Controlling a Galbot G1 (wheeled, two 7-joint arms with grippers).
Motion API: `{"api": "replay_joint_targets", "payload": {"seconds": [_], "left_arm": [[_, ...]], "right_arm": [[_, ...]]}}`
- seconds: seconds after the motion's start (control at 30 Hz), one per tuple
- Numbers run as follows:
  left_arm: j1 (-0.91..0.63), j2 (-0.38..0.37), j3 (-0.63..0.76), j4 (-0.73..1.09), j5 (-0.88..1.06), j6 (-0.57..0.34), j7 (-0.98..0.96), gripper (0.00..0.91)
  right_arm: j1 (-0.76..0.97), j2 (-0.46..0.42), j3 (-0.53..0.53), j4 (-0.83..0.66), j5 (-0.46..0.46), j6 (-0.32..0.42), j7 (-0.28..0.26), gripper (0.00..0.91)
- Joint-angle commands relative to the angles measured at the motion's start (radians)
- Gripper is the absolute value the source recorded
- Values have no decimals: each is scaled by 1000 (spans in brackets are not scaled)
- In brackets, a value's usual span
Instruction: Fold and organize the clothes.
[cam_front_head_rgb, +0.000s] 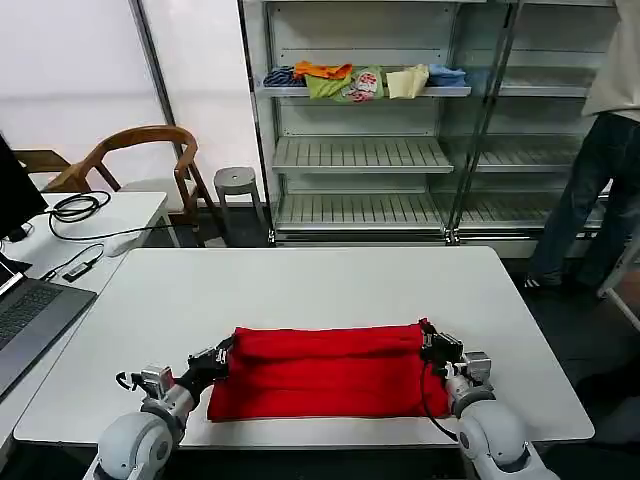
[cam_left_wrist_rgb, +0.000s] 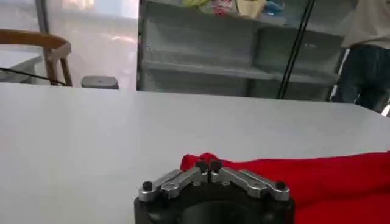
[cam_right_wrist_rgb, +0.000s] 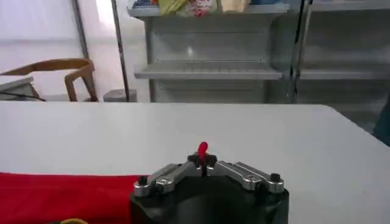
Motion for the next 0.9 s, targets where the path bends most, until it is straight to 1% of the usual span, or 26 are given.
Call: {"api": "replay_joint_targets", "payload": {"seconds": [0.03,0.23,0.27,0.4,0.43,0.47,0.53,0.7,0.9], "left_arm": [[24,10,-14,-20,18,71,4,20],[24,15,-17,-26,12,74,4,30],[27,15,-16,-29,12,74,6,20],[52,12,-10,-48,14,81,6,30],[55,12,-7,-53,19,83,5,544],[64,12,-6,-57,24,88,5,907],[77,11,-6,-66,53,115,-2,907],[95,5,-16,-79,62,120,-24,907],[92,15,-56,-122,49,120,-39,907]], "right_arm": [[0,1,3,-8,4,0,1,0],[-2,1,4,-11,2,-3,1,0],[-4,2,3,-10,-1,-3,1,0],[-14,4,1,-21,-21,-2,-4,10],[-17,4,0,-27,-28,0,-5,464],[-19,5,-3,-30,-33,0,-5,907],[-24,6,-13,-39,-50,4,-9,907],[-18,13,-27,-95,-122,30,-8,907],[-8,-8,31,-76,-99,29,-6,907]]}}
